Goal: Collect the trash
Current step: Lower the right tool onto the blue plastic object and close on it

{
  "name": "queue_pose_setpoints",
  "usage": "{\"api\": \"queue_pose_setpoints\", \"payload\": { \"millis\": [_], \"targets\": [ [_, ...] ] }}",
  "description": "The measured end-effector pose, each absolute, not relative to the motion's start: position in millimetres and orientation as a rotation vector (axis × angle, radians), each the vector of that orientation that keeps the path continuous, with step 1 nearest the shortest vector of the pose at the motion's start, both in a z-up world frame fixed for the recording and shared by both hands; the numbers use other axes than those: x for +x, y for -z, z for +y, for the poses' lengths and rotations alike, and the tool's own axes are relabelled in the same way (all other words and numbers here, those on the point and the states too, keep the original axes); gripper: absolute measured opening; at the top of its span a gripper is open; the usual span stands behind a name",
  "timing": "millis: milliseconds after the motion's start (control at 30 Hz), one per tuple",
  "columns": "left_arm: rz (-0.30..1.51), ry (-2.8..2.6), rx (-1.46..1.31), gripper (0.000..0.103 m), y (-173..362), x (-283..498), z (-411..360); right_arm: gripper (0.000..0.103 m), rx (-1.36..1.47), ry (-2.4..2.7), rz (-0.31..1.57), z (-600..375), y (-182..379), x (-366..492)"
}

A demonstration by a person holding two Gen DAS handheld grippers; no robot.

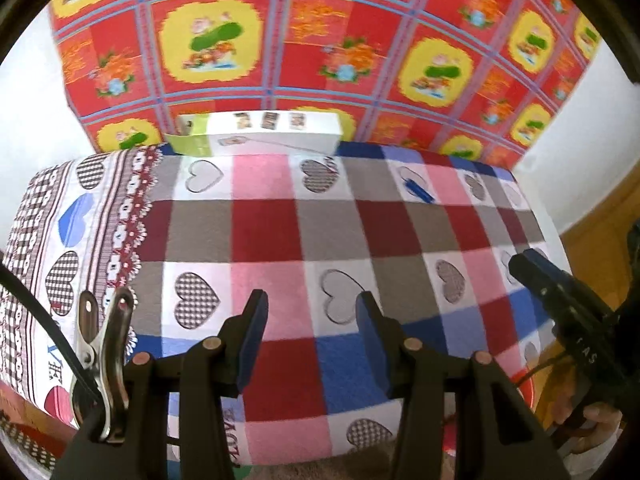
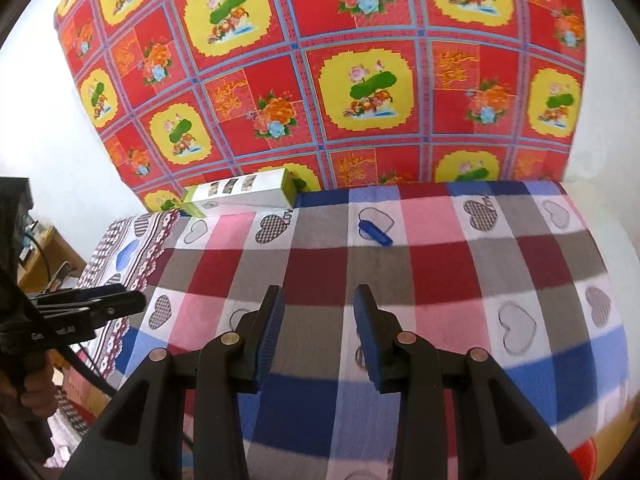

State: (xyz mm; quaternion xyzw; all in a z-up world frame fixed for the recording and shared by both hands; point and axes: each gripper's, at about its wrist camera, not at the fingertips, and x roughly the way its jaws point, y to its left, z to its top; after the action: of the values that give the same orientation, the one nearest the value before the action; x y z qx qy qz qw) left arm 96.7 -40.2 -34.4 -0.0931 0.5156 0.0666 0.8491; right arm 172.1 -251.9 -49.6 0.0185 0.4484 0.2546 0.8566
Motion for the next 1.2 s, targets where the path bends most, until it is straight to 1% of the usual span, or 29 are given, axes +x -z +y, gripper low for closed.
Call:
{"api": "queue_pose_setpoints", "payload": {
  "millis": [200,533,767,1200],
  "targets": [
    [1.041,-0.212,-0.289,0.048,35,109,-21,0.037,-0.018,-0.550,0.964,-245,67,212],
    [1.045,-0.312,-0.324,0.048,51,129,-8,0.037,-0.139,-0.599,1.020,-227,112,267],
    [1.058,-0.362,-0.364,0.048,61,137,-2,0.037,-0.204,-0.599,1.059,-220,141,291],
    [1.073,-0.417,-0.401,0.048,76,130,9,0.037,-0.284,-0.601,1.061,-203,171,310]
  ]
}}
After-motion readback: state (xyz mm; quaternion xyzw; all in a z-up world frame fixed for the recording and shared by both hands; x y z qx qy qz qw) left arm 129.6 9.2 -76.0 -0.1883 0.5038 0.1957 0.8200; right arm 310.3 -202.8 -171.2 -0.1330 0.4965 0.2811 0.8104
